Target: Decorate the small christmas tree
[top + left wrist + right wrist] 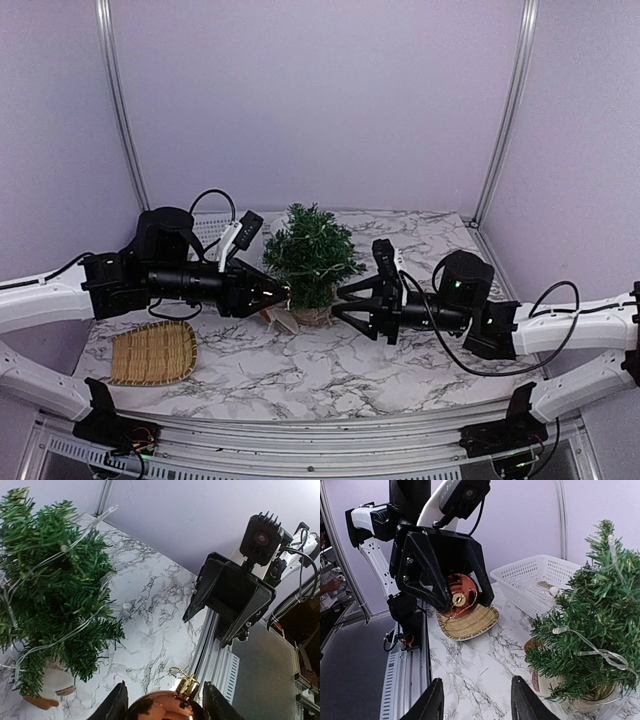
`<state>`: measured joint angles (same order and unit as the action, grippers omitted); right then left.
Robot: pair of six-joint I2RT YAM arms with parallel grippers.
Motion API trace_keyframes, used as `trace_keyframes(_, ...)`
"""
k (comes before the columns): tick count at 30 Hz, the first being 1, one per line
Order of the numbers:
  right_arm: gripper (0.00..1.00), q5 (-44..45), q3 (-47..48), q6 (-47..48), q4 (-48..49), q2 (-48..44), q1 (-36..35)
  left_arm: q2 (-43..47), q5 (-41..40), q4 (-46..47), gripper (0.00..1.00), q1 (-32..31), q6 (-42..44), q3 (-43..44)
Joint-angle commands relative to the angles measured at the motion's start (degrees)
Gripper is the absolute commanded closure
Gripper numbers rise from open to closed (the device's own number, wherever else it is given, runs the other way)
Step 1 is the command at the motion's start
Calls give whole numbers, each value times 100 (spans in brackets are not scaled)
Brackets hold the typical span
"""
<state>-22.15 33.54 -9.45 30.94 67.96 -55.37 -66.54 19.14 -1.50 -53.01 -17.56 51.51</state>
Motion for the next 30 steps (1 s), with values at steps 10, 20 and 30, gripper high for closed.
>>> trace_keyframes(10, 57, -247, 126, -567, 701, 407, -184, -876, -290, 1276, 65, -789, 326, 295)
trace_keyframes(20, 66, -728, -2, -504, 859, 213, -184, -860, 263, 1593, 65, -921, 656, 94)
trace_keyframes(30, 97, -1124, -213, -532, 1266, 51, -183, -800, 258, 1767, 66, -921, 795, -13)
